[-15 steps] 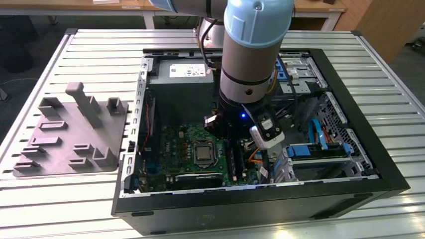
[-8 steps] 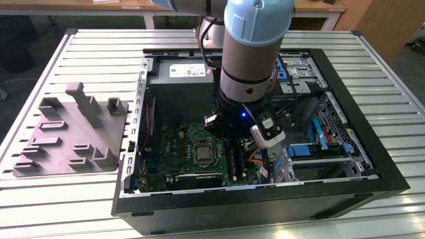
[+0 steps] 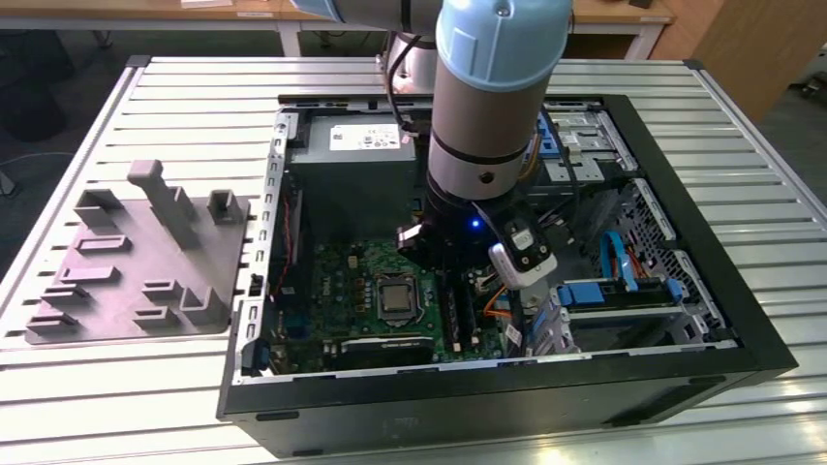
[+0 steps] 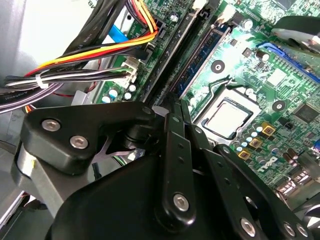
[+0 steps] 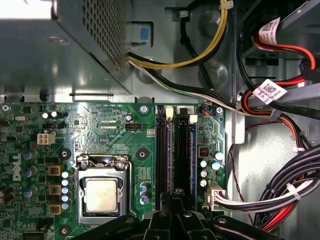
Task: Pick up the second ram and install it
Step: 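Insert the second ram into the second slot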
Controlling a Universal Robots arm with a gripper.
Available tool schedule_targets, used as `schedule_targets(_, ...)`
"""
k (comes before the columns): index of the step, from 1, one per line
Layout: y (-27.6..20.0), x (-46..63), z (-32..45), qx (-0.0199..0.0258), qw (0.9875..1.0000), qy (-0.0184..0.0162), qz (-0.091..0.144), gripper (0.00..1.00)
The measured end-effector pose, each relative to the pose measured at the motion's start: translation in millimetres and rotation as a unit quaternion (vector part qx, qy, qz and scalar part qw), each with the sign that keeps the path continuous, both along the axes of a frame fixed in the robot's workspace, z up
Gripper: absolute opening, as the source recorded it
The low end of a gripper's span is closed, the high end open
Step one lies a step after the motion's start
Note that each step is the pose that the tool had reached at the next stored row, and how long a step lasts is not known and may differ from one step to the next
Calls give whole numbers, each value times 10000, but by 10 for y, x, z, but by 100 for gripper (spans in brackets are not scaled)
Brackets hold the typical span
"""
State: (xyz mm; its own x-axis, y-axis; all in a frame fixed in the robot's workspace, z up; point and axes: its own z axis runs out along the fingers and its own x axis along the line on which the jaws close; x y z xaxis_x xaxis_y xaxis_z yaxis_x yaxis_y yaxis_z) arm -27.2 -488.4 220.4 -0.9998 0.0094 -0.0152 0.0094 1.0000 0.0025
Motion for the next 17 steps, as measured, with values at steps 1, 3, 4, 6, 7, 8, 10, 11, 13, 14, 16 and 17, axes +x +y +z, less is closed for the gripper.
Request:
schedule_targets(1,0,0,-4,1,10000,0,2,11)
schedule_targets(3,0,0,-9,0,10000,0,4,11)
schedule_targets(4,0,0,-10,0,10000,0,4,11)
schedule_targets(6,0,0,-10,1,10000,0,5,11)
schedule_targets(7,0,0,-10,1,10000,0,5,11)
schedule_targets(8,0,0,-10,2,10000,0,5,11)
schedule_targets(10,0,0,-10,3,10000,0,5,11)
schedule_targets(11,0,0,-10,3,10000,-1,5,11)
schedule_targets(13,0,0,-10,4,10000,0,5,11)
schedule_targets(14,0,0,-10,4,10000,0,5,11)
schedule_targets(16,0,0,-10,4,10000,0,5,11)
schedule_targets(17,0,0,-10,5,10000,0,5,11)
